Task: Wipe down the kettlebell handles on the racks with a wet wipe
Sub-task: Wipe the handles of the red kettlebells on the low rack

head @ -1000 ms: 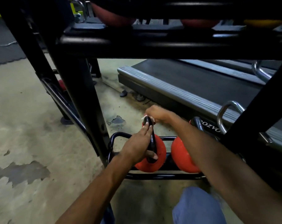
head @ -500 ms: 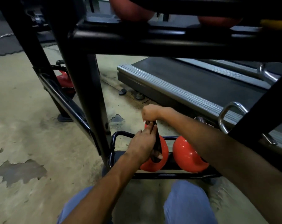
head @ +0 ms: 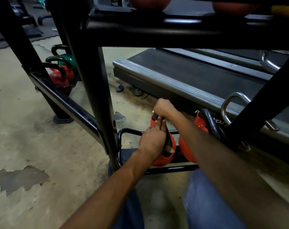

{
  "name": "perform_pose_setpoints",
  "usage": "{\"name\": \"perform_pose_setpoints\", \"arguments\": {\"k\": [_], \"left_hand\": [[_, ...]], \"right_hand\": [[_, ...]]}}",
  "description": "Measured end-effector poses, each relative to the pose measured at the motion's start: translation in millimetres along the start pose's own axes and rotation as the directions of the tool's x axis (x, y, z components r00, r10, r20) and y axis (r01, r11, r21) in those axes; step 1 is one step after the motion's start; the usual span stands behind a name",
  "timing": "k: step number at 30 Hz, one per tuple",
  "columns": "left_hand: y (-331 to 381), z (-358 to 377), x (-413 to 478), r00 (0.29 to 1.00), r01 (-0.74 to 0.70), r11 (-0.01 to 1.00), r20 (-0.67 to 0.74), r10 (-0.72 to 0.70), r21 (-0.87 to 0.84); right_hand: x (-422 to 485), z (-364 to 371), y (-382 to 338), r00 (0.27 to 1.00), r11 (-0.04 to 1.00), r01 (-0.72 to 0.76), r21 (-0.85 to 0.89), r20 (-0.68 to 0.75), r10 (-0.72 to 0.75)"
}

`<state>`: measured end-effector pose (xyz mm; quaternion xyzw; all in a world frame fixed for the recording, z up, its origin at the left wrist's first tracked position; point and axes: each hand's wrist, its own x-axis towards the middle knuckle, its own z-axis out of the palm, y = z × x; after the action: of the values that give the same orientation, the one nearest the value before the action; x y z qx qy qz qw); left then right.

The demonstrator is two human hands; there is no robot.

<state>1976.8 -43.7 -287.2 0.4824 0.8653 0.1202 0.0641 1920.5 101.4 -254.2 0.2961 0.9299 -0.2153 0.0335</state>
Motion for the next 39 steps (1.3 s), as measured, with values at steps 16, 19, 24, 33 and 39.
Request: {"name": "perform_pose_setpoints", "arguments": {"k": [16,19,24,33,39], "left_hand": [[20,24,-37,0.977,0.046,0.994,-0.211,-0.024,0.099],[23,36,-44,0.959,0.056,0.997,-0.28,-0.038,0.057],[30,28,-43,0.957,0.107,0.989,-0.28,-0.074,0.105],[34,25,-42,0.96,0.128,0.989,-0.261,-0.103,0.079],[34,24,-44,0.962,0.107,0.993,-0.257,-0.09,0.052]], "right_hand": [[-46,34,30,0.972,0.766,-0.073,0.639,-0.126,0.198],[-44,33,35,0.963,0.934,0.122,0.337,-0.269,-0.028],[-10,7,22,0.944,0.944,0.322,0.071,0.052,-0.326],[0,-17,-3,0.698,0.541,0.709,-0.453,0.558,-0.448],[-5,-6,-17,0.779,0.552,0.626,-0.551,0.467,-0.417]]}}
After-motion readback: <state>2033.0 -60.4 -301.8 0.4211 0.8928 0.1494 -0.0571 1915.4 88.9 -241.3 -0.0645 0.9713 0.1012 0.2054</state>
